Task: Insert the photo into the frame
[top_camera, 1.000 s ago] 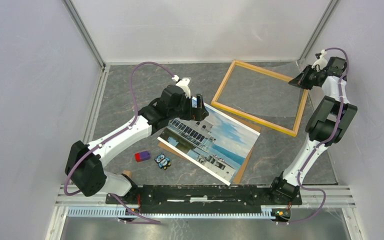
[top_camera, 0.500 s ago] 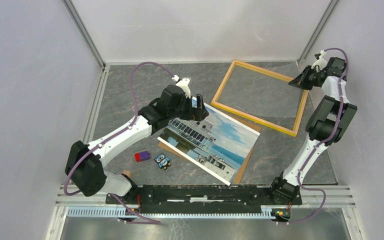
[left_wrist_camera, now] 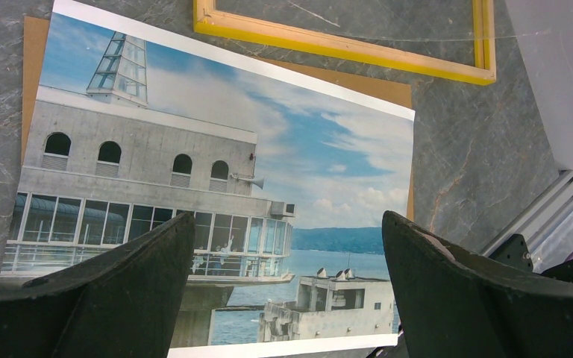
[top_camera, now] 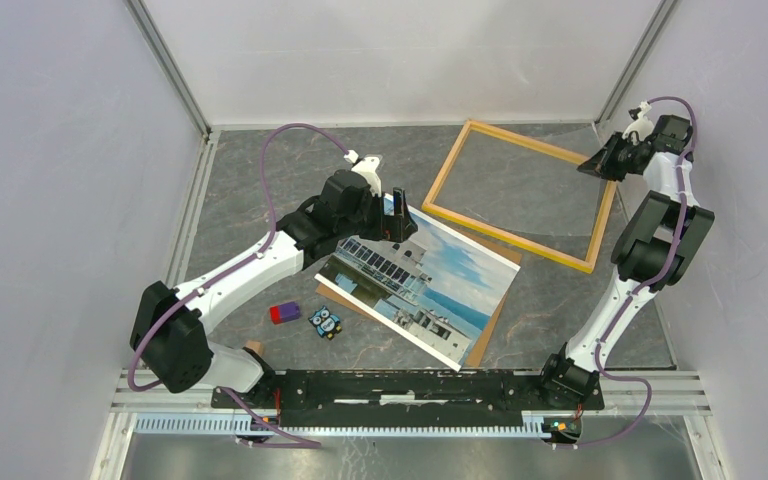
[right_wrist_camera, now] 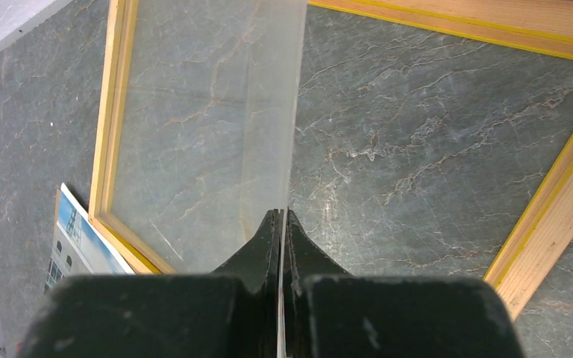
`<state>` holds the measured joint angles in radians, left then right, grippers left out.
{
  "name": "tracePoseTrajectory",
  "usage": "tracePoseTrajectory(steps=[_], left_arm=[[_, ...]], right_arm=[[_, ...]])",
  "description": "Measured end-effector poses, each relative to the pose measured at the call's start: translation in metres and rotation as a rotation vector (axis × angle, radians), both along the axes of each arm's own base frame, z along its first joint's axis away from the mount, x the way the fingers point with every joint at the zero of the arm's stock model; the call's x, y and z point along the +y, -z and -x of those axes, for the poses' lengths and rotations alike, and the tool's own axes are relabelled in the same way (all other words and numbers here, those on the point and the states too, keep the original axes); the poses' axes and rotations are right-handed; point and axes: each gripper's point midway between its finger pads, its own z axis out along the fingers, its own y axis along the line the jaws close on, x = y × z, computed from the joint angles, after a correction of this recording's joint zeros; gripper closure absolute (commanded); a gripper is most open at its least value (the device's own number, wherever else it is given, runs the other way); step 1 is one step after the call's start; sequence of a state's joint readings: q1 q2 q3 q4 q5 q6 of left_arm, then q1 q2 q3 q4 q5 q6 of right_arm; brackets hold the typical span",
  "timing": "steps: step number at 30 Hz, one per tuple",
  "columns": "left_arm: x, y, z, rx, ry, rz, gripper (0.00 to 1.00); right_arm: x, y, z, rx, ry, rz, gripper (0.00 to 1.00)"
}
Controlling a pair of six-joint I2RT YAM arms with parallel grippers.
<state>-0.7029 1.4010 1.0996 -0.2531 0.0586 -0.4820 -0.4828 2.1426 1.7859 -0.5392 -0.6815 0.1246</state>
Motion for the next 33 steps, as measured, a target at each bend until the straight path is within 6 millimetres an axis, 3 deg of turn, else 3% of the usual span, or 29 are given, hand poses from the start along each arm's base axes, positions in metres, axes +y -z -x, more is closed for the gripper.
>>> tracePoseTrajectory(steps=[13,33], left_arm=[[0.000,0.000,0.000,0.001,0.002,0.001,0.00],[-0.001,0.000,0.001,0.001,0.004,0.002,0.00]], right_arm=[[-0.001,0.013,0.005,0.023,0.010,0.009,1.00],[-0.003,0.018,0.011,0.030,0.013,0.019,1.00]])
